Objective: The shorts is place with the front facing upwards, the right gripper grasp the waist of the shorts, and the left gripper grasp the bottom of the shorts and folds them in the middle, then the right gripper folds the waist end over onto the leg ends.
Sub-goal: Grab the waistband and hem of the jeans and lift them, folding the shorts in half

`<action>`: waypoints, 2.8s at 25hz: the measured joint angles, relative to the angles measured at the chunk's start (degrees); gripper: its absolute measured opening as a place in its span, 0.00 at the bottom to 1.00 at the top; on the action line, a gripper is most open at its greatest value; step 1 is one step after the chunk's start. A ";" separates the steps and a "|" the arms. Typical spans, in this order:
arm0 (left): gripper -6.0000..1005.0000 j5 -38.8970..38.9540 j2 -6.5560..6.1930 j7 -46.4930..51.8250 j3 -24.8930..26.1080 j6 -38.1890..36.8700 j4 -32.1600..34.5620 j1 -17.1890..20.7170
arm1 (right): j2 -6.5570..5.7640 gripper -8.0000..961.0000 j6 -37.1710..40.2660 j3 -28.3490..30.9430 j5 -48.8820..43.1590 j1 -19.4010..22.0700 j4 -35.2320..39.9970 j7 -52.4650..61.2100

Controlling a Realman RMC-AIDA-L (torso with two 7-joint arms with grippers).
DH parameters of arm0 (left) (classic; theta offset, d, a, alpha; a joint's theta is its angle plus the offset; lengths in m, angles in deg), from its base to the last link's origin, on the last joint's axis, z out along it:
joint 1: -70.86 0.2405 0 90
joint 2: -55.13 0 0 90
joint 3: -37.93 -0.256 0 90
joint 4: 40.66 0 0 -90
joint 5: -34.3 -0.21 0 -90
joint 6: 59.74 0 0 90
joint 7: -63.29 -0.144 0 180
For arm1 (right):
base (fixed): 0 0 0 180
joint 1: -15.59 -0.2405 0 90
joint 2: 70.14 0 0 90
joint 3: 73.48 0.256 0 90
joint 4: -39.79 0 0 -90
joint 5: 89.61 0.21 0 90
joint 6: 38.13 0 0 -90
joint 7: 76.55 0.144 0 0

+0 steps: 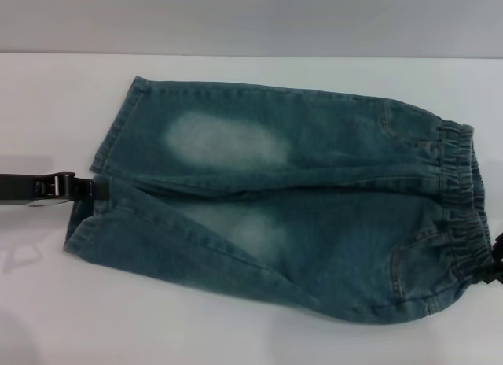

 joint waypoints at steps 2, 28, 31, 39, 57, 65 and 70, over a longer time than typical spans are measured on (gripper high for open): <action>0.05 0.03 -0.01 -0.01 0.00 0.11 0.00 0.01 | 0.02 0.27 0.10 0.00 0.03 0.00 -0.04 -0.09; 0.05 16.98 0.03 -1.81 3.25 4.67 0.50 -0.94 | -2.87 0.01 -3.31 22.38 35.90 14.75 -16.79 -18.84; 0.05 20.28 0.78 -3.19 2.94 6.39 0.52 -1.79 | -2.35 0.01 -5.70 24.77 40.54 16.03 -21.82 -23.12; 0.05 21.37 3.65 -7.72 2.61 14.17 0.76 -4.29 | 1.68 0.01 -12.71 27.39 50.59 17.03 -25.74 -31.17; 0.05 21.91 8.37 -17.24 -4.25 35.49 0.23 -8.68 | 1.89 0.01 -28.65 27.51 64.59 14.05 -37.68 -41.14; 0.06 26.54 8.43 -20.88 -10.48 40.87 -0.83 -9.72 | 1.95 0.01 -33.20 27.50 68.63 12.89 -40.38 -45.92; 0.06 29.38 8.53 -21.18 -18.30 45.92 -0.71 -9.90 | 1.97 0.01 -34.10 27.50 70.91 12.98 -40.69 -47.60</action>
